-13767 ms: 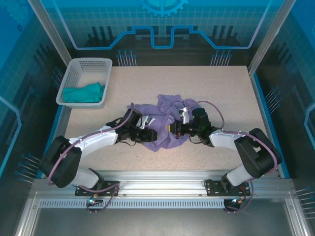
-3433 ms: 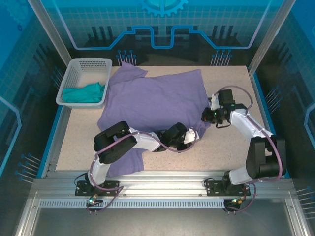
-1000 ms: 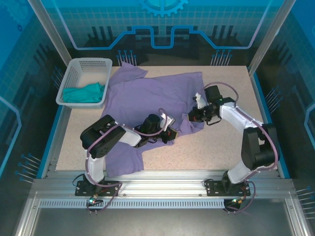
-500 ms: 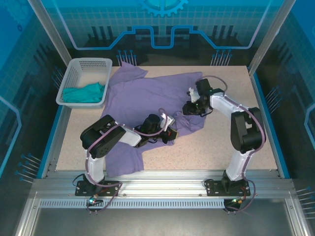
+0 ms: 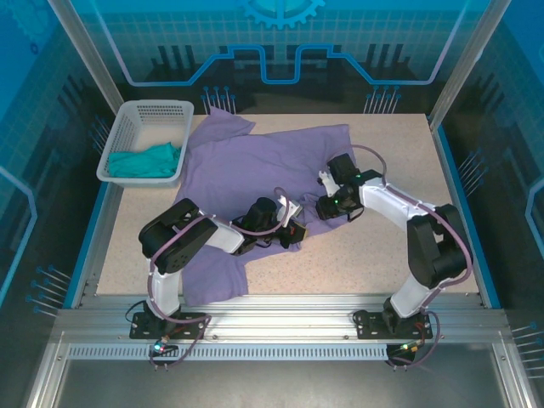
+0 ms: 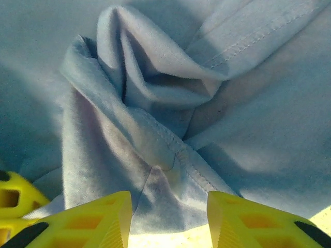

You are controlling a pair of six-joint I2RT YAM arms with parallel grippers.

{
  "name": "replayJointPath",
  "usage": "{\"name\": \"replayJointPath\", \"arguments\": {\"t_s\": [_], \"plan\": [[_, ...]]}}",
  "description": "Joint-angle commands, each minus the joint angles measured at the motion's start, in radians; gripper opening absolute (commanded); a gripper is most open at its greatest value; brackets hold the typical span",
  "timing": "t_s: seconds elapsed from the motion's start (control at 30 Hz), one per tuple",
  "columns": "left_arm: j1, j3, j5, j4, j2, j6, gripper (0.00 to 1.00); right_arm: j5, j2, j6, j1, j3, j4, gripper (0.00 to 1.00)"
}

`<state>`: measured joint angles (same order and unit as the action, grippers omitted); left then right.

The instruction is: Fold the inside-out t-shirt

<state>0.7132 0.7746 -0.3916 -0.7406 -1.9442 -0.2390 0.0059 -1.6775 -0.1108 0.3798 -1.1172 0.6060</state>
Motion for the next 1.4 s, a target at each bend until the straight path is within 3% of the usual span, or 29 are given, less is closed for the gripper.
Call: {"name": "replayJointPath", "arguments": {"t_s": [0.0, 0.2, 0.4, 0.5, 0.8, 1.2, 1.37], "plan": [[-0.003, -0.002, -0.034, -0.023, -0.012, -0.016, 0.0, 0.054, -0.057, 0.032, 0.017, -0.042, 0.007, 0.42], [-0.004, -0.005, -0.033, -0.02, -0.006, -0.013, 0.0, 0.068, -0.113, 0.038, 0.025, -0.082, -0.006, 0.37], [-0.004, -0.001, -0.035, -0.021, -0.013, -0.016, 0.0, 0.03, -0.081, 0.046, 0.012, -0.074, -0.014, 0.1], [-0.004, 0.0, -0.035, -0.017, -0.009, -0.017, 0.0, -0.016, -0.02, 0.048, -0.027, -0.05, 0.025, 0.03], [0.005, 0.028, -0.042, -0.01, -0.022, -0.029, 0.0, -0.343, 0.226, 0.02, -0.253, 0.074, 0.085, 0.0], [0.041, 0.148, -0.038, 0.085, -0.065, 0.006, 0.0, -0.369, 0.282, 0.014, -0.309, 0.091, 0.195, 0.0], [0.043, 0.164, -0.041, 0.082, -0.065, -0.002, 0.13, -0.351, 0.308, -0.009, -0.357, 0.118, 0.21, 0.0]]}}
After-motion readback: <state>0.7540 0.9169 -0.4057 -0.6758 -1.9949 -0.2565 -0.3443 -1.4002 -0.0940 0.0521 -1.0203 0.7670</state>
